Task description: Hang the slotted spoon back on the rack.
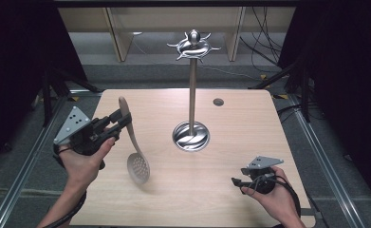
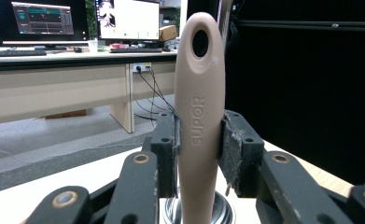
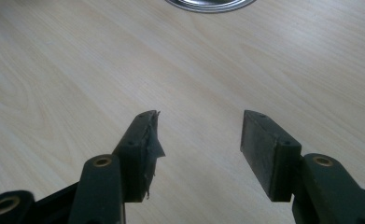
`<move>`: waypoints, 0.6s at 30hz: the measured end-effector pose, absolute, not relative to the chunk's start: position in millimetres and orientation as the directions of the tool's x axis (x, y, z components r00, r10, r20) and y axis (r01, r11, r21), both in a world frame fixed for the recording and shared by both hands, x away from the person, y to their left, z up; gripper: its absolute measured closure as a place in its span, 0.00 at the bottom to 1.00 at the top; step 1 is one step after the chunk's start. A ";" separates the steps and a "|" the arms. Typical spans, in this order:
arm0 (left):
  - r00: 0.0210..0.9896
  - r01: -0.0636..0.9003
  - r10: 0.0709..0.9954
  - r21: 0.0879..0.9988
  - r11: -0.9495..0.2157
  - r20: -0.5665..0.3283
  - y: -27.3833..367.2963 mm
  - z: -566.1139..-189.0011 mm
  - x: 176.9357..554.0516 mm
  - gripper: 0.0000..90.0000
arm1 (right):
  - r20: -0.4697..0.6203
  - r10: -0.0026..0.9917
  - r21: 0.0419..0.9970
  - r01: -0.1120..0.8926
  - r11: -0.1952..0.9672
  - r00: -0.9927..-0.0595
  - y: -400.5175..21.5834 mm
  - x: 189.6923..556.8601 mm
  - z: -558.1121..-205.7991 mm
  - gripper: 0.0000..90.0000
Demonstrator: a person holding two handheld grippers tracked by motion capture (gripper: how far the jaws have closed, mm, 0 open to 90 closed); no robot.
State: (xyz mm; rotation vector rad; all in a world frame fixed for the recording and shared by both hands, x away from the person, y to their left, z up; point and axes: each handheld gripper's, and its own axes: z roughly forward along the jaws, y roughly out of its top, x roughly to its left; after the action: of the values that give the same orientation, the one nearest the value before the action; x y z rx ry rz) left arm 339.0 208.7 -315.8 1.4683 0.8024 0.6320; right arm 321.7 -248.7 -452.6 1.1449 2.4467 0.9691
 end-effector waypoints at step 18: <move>0.620 0.098 0.780 0.995 0.028 -0.083 195.3 -308.3 350.8 0.75 | 0.049 0.769 0.684 0.582 0.439 -0.637 -248.5 320.7 -451.8 0.52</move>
State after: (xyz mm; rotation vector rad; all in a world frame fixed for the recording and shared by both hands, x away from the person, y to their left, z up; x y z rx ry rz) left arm 350.8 195.3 -308.3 1.4714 0.7824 0.6196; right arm 320.7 -248.5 -451.8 1.1682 2.4246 0.9926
